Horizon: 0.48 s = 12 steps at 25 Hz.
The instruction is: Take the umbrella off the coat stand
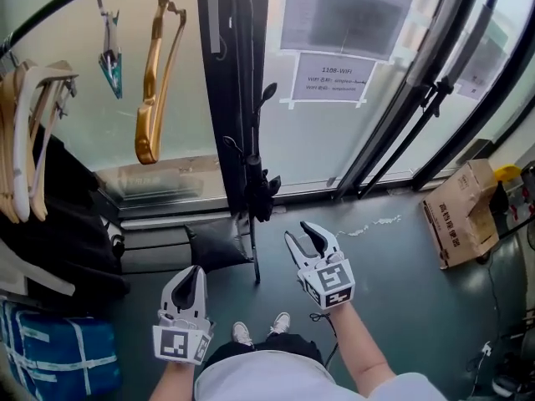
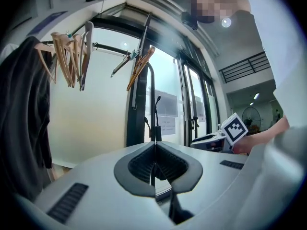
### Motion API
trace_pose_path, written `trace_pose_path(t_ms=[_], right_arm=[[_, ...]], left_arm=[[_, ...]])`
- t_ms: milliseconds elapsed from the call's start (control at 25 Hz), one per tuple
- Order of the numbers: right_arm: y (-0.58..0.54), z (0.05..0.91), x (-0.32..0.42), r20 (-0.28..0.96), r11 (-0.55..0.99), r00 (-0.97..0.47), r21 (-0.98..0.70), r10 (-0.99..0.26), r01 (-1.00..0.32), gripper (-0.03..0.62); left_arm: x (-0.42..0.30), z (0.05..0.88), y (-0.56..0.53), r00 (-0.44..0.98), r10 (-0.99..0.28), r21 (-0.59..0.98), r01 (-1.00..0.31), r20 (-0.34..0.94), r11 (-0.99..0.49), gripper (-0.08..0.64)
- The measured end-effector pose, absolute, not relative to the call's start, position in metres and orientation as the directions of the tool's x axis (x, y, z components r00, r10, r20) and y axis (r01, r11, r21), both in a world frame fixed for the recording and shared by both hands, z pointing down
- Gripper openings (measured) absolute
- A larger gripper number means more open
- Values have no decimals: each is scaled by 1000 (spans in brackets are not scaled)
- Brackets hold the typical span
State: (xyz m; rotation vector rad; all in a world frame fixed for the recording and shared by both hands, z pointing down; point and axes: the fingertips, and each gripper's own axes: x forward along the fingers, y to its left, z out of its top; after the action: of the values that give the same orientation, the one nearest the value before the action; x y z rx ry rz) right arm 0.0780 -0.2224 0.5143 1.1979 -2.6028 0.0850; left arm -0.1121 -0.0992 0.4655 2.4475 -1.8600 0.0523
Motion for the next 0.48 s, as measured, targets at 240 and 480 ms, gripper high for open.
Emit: trace_pose_path(t_ms=[240,480], right_arm=[[-275,546,45,276,693,-665,8,-694,-721,294],[-316,581,21,315,685,-653,-15,-688,-728,364]], left_arm=[[-126,476,-89,194,-973,14,-981,122,-194,26],[-123,479,-88,161,-976,3,-987,147,-163,26]])
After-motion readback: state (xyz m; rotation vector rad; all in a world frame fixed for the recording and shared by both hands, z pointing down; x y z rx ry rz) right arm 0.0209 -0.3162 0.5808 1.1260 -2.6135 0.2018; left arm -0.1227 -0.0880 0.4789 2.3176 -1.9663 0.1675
